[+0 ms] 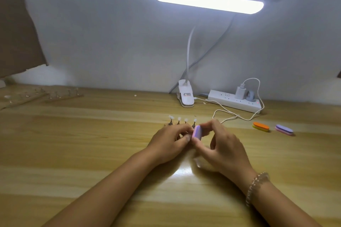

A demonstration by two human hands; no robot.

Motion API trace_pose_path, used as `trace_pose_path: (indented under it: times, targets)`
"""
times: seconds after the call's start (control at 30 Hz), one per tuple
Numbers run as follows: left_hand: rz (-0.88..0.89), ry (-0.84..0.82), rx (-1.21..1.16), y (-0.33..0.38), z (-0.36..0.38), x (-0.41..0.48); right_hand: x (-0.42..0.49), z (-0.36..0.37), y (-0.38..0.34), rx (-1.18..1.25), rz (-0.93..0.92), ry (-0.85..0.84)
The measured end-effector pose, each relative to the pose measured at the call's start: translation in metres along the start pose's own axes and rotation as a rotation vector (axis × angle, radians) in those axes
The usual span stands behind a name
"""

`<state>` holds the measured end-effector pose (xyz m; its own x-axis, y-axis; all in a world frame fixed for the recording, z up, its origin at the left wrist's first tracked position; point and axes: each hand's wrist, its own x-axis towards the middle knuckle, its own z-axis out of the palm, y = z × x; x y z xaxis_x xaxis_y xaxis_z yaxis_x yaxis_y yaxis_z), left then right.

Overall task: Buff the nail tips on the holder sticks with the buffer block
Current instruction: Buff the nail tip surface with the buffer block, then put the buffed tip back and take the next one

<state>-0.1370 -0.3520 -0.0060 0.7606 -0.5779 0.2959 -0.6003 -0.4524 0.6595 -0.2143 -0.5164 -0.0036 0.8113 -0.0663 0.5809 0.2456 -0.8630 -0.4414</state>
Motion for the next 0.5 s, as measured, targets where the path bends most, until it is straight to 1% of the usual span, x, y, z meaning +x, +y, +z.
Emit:
trace_pose_path:
  times: [0.1, 0.17, 0.23, 0.3, 0.37, 0.43, 0.5]
  targets:
    - [-0.004, 0.005, -0.088, 0.0007, 0.0002, -0.0003, 0.0035, -0.0026, 0.0051, 0.016, 0.084, 0.067]
    - [-0.001, 0.005, -0.08, -0.001, 0.0004, -0.0001, 0.0015, -0.0018, 0.0019, 0.019, 0.01, 0.053]
    - [0.012, 0.009, -0.036, -0.0035, 0.0013, 0.0009, -0.0009, 0.0003, -0.0011, -0.009, -0.036, -0.014]
    - [0.014, 0.013, -0.053, -0.004, 0.002, 0.0008, 0.0018, -0.0008, 0.0005, -0.023, 0.037, -0.025]
    - [0.016, 0.027, -0.106, -0.0029, 0.0022, 0.0001, 0.0043, -0.0037, 0.0042, -0.003, 0.106, 0.03]
    - [0.014, 0.037, -0.14, -0.0026, 0.0011, -0.0008, 0.0012, -0.0046, 0.002, 0.022, 0.055, 0.054]
    - [0.015, 0.034, -0.118, -0.0036, 0.0004, -0.0005, -0.0023, -0.0018, -0.0031, -0.01, 0.0, -0.018]
